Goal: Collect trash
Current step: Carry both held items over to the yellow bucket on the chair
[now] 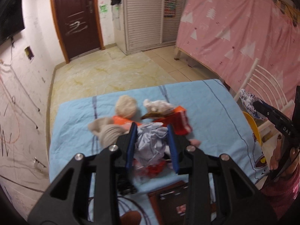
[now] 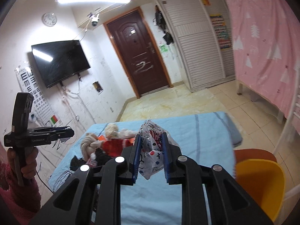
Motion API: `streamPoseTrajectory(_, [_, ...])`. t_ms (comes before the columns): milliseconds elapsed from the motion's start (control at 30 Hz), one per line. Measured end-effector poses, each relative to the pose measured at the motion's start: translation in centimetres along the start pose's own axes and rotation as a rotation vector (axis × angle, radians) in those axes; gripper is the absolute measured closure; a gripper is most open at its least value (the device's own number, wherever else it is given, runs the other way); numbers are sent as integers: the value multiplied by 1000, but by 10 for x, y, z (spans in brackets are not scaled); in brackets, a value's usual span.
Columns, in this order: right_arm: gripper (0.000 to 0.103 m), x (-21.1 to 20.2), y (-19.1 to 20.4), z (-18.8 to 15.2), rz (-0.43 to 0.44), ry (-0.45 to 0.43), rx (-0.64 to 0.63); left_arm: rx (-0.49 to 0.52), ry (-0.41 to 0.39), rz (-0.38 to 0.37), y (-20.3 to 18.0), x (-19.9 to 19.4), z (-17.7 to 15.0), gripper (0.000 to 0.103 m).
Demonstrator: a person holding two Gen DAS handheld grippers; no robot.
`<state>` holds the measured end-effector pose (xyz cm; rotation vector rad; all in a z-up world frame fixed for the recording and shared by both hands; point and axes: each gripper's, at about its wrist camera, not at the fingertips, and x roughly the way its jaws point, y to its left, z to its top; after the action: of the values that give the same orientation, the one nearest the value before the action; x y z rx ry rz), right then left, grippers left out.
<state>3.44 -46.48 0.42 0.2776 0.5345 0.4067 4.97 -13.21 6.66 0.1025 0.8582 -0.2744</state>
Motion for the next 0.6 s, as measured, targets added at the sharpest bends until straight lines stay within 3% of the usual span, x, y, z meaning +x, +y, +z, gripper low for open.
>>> streamPoseTrajectory(400, [88, -53, -99, -34, -179, -33, 168, 221, 60, -71, -137, 32, 31, 73])
streamPoseTrajectory(600, [88, -52, -151, -56, -236, -13, 290, 288, 117, -154, -205, 54, 48, 73])
